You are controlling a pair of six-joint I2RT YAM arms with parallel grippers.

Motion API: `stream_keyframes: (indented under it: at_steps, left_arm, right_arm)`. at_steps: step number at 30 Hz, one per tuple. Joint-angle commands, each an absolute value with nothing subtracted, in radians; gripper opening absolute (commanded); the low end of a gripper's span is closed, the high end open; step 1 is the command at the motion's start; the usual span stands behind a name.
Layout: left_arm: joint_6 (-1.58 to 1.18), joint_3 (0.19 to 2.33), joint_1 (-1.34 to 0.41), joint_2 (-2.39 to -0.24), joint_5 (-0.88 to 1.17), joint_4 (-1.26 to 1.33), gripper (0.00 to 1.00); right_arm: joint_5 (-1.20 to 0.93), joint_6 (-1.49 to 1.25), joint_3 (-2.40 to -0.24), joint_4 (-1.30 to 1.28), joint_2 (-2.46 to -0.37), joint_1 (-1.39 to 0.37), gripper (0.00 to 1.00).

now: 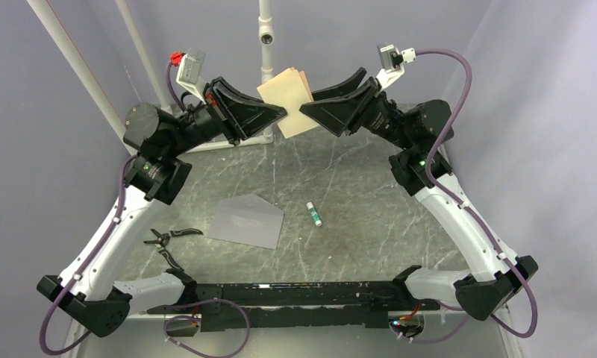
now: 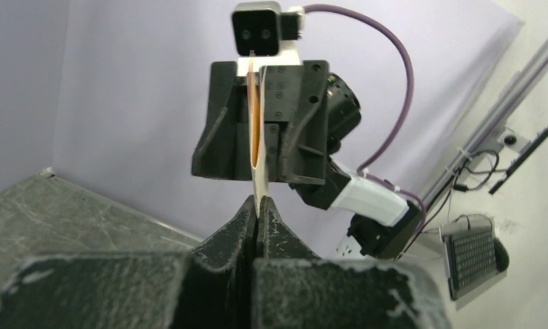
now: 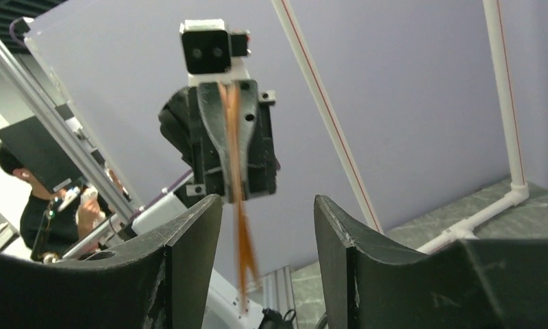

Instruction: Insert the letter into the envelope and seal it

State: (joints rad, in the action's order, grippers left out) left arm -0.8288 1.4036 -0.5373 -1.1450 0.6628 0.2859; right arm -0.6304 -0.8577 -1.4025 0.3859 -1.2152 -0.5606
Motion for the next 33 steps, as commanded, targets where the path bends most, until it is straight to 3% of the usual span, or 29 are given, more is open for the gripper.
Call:
stream_keyframes:
  at_steps: [1,7,14,16,17,18,19,20,22,24,28,33]
  left_arm:
    - [-0.731,1.513,-0.538,-1.153,0.775,0.169,0.03]
    - [-0.691,1.565,-0.538,-1.183,0.873,0.119,0.03]
    - [-0.623,1.595,-0.538,-1.193,0.890,0.039,0.03]
    - [-0.609,1.591,-0.538,-1.191,0.878,0.025,0.03]
    - [-0.605,1.584,-0.538,-1.189,0.867,0.025,0.03]
    - [-0.598,1.573,-0.538,-1.182,0.848,0.022,0.03]
    - [-0.586,1.557,-0.538,-1.171,0.816,0.019,0.05]
    - [-0.567,1.540,-0.538,-1.150,0.774,0.004,0.16]
    - [-0.493,1.488,-0.538,-1.111,0.650,-0.094,0.48]
    - [-0.408,1.408,-0.537,-1.066,0.499,-0.198,0.65]
    - [-0.413,1.120,-0.538,-0.984,0.025,-0.308,0.76]
    - [-0.674,0.933,-0.538,-0.952,-0.250,-0.563,0.74]
  right_arm:
    - [-0.804,-0.844,-1.491,0.312,-1.228,-0.536,0.56]
    - [-0.886,-0.759,-1.551,0.204,-1.238,-0.535,0.41]
    - [-0.877,-0.737,-1.552,0.214,-1.230,-0.535,0.37]
    - [-0.884,-0.749,-1.550,0.227,-1.234,-0.535,0.17]
    - [-0.886,-0.757,-1.545,0.242,-1.235,-0.535,0.01]
    - [-0.880,-0.757,-1.544,0.240,-1.235,-0.535,0.00]
    - [-0.867,-0.747,-1.542,0.225,-1.234,-0.535,0.00]
    - [-0.844,-0.726,-1.542,0.191,-1.230,-0.535,0.00]
    - [-0.780,-0.667,-1.536,0.087,-1.222,-0.535,0.00]
    - [-0.693,-0.606,-1.510,-0.028,-1.220,-0.535,0.00]
    - [-0.495,-0.523,-1.360,-0.165,-1.212,-0.536,0.00]
    - [-0.374,-0.484,-1.173,-0.202,-1.224,-0.546,0.00]
